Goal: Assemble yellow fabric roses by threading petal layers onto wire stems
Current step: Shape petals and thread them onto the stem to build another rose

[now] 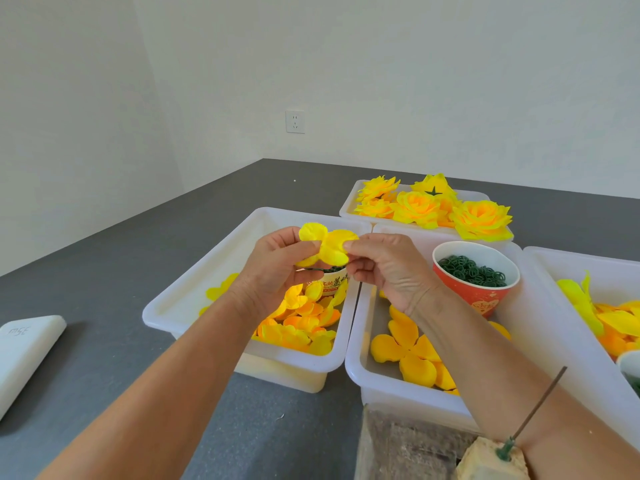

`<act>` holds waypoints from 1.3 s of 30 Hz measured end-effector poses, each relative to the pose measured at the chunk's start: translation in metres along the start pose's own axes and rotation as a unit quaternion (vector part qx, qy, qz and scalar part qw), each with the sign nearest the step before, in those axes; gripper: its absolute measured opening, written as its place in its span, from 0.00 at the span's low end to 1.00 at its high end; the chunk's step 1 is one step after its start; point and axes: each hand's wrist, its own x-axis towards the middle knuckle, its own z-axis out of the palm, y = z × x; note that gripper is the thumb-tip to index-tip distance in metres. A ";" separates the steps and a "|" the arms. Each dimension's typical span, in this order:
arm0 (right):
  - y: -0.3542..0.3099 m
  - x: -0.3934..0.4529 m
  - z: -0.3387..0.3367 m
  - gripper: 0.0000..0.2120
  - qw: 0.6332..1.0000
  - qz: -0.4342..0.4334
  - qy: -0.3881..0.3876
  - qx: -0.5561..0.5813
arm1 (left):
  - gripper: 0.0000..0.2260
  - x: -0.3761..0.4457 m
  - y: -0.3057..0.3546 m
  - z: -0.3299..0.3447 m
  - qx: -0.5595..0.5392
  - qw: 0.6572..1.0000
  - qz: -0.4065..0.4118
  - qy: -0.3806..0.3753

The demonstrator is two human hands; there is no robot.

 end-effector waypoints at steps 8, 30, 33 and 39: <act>0.007 -0.002 -0.001 0.05 0.990 -0.087 -0.007 -0.112 | 0.03 -0.005 -0.001 0.002 0.037 0.999 0.006 -0.008; 0.003 -0.002 0.000 0.04 0.996 -0.032 -0.076 0.015 | 0.11 -0.005 -0.002 0.002 -0.023 0.993 -0.074 -0.092; 0.003 -0.002 0.000 0.03 0.997 -0.045 -0.058 -0.002 | 0.12 -0.007 0.000 0.001 -0.021 0.991 -0.078 -0.110; 0.004 0.001 -0.001 0.09 0.998 -0.051 0.027 -0.020 | 0.06 -0.005 0.002 0.002 -0.061 0.989 -0.043 -0.127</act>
